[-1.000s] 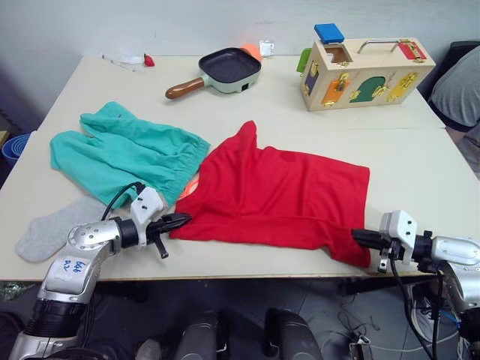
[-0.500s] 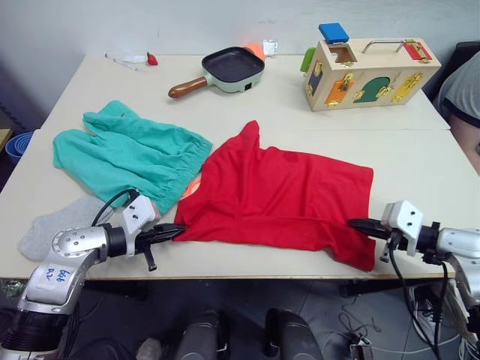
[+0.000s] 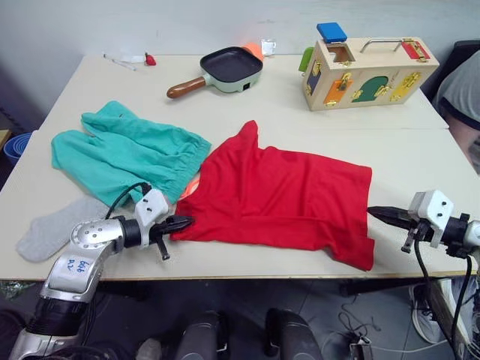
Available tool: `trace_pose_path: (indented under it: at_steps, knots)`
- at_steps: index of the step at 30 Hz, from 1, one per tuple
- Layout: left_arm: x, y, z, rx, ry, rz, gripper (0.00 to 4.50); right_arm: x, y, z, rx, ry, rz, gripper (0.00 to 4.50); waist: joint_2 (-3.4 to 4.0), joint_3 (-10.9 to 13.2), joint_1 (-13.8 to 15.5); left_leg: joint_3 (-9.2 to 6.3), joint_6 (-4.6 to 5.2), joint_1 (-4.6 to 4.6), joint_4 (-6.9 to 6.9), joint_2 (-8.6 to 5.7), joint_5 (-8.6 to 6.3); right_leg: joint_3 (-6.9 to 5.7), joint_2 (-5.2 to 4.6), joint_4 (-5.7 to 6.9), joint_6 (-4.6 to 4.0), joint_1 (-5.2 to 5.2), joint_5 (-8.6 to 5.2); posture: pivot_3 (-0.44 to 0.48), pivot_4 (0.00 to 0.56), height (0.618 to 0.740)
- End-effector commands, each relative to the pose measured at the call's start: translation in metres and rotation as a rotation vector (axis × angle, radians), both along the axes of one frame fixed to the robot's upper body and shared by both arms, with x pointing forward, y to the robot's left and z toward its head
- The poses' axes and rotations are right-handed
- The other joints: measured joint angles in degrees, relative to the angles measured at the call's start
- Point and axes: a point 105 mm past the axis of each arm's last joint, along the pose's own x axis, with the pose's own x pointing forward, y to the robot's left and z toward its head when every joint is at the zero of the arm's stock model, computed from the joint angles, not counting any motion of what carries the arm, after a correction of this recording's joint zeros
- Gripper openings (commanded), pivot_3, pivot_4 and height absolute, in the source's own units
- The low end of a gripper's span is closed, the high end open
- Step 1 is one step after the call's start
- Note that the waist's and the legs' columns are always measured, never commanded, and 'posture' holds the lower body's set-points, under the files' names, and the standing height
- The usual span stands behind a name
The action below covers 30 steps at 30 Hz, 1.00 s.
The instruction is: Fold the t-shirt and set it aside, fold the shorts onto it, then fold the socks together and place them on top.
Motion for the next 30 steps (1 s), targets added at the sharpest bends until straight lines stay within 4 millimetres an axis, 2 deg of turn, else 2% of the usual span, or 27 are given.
trace_pose_path:
  at_steps: [1,3,5,10,13,16,19,22,30]
  knots:
    - [0.014,0.008,0.011,0.006,-0.085,0.066,0.04,-0.014,0.040,-0.001,0.073,0.032,0.135,0.00,0.00,0.0,0.0,-0.01,0.00,0.01,0.00,0.00,0.00,0.00,0.00,0.02,0.00,0.00,0.00,0.000,0.150,0.740]
    - [0.016,0.006,0.013,-0.010,-0.093,0.055,0.04,-0.021,0.063,-0.013,0.092,0.062,0.165,0.00,-0.02,0.0,0.0,-0.03,0.00,0.01,0.00,0.00,0.00,-0.02,-0.01,0.04,0.00,0.00,0.00,0.000,0.150,0.740]
    - [0.015,0.004,0.013,-0.010,-0.089,0.030,0.04,-0.024,0.074,-0.024,0.087,0.081,0.144,0.00,-0.02,0.0,0.1,-0.03,0.00,0.00,0.00,-0.01,-0.01,-0.02,-0.02,0.03,0.00,-0.01,0.00,0.000,0.150,0.740]
    - [0.005,-0.008,0.016,-0.050,-0.071,-0.049,0.04,-0.023,0.070,-0.048,0.019,0.101,0.015,0.00,-0.02,0.0,0.3,-0.02,0.01,-0.02,0.01,-0.13,-0.01,0.02,-0.11,0.01,0.03,-0.01,0.02,0.000,0.150,0.740]
    - [0.001,-0.012,0.013,-0.038,-0.056,-0.062,0.04,-0.022,0.057,-0.062,-0.001,0.126,-0.067,0.00,-0.02,0.0,0.2,-0.03,0.00,-0.01,-0.02,-0.12,-0.01,0.03,-0.10,0.01,0.03,-0.02,0.02,0.000,0.150,0.740]
    - [0.001,-0.011,0.003,-0.023,-0.033,-0.018,0.04,-0.023,0.024,-0.074,-0.059,0.149,-0.151,0.00,-0.04,0.0,0.1,-0.02,-0.01,0.02,-0.05,-0.10,0.00,0.03,-0.06,0.00,0.03,0.00,0.02,0.000,0.150,0.740]
    - [0.001,-0.011,-0.006,-0.018,-0.014,0.013,0.04,-0.025,-0.003,-0.076,-0.113,0.146,-0.183,0.00,-0.10,-0.1,0.4,-0.03,0.02,0.11,-0.02,-0.14,0.00,0.02,-0.07,-0.08,0.07,0.17,0.04,0.000,0.150,0.740]
    - [0.000,-0.014,-0.013,-0.035,0.012,0.029,0.04,-0.017,-0.033,-0.071,-0.110,0.114,-0.258,0.00,-0.33,-0.2,0.8,-0.05,0.05,0.13,0.00,-0.14,-0.01,0.02,-0.08,-0.22,0.14,0.25,0.09,0.000,0.150,0.740]
    - [0.002,-0.014,-0.016,-0.041,0.006,0.074,0.04,-0.008,-0.053,-0.056,-0.094,0.061,-0.230,0.00,-0.29,-0.2,0.7,-0.04,0.03,0.23,-0.05,-0.10,0.00,0.03,-0.06,-0.21,0.13,0.29,0.08,0.000,0.150,0.740]
